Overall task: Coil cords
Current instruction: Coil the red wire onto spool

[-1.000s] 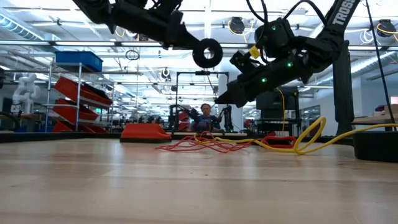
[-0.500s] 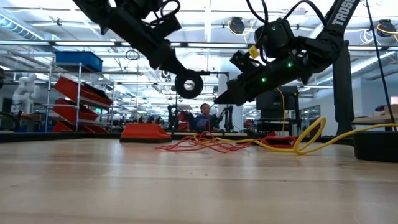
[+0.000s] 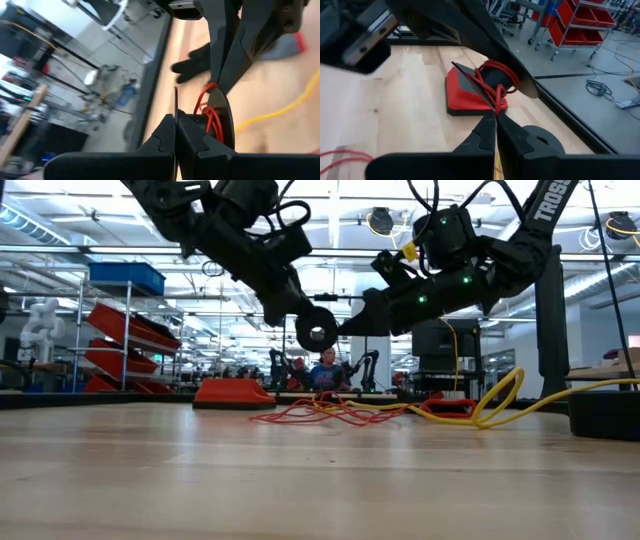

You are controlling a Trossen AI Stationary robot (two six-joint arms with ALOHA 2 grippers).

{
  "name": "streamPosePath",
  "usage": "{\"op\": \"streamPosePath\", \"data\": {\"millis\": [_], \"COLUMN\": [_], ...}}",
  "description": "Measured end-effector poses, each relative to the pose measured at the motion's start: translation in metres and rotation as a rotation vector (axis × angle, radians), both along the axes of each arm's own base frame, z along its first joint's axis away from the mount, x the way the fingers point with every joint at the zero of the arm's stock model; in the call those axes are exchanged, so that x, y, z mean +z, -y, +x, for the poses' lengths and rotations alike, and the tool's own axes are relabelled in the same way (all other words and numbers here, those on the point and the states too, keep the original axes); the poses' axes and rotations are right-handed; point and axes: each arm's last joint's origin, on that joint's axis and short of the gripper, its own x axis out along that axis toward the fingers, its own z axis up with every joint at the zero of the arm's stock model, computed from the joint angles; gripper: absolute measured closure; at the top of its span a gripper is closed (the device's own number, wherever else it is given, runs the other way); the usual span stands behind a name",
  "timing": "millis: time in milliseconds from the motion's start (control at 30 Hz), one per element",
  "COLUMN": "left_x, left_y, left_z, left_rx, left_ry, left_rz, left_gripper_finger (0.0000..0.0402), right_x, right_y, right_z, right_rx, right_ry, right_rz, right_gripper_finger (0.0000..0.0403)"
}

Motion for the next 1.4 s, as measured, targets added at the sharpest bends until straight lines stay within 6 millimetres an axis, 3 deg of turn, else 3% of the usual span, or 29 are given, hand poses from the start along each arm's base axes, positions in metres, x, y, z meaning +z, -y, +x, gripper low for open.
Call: {"op": "streamPosePath", "data": {"millis": [600, 933, 1133, 1400], "left_x": [0.001, 0.005, -0.004, -0.002], "left_y": [0.006, 0.007, 0.006, 0.008], "left_z": [0.007, 0.008, 0.013, 0.019], "left_rx": [0.015, 0.023, 0.018, 0.039], "left_ry": [0.016, 0.077, 0.067, 0.21], "left_rz": [0.1, 0.087, 0.082, 0.038], "left_gripper_finger": [0.0401, 0.0401, 0.0401, 0.0401], "right_x": [0.006, 0.02, 0.027, 0.029], "right_y": [-0.001, -0.003, -0.005, -0.005], "right_z": [0.003, 0.014, 0.02, 0.022], "right_rx": [0.054, 0.105, 0.117, 0.094], "right_ry": [0.065, 0.112, 0.129, 0.119], "right_rz": [0.037, 0.034, 0.025, 0.026], "right_gripper_finger": [0.0402, 0.0402, 0.0402, 0.0403]}}
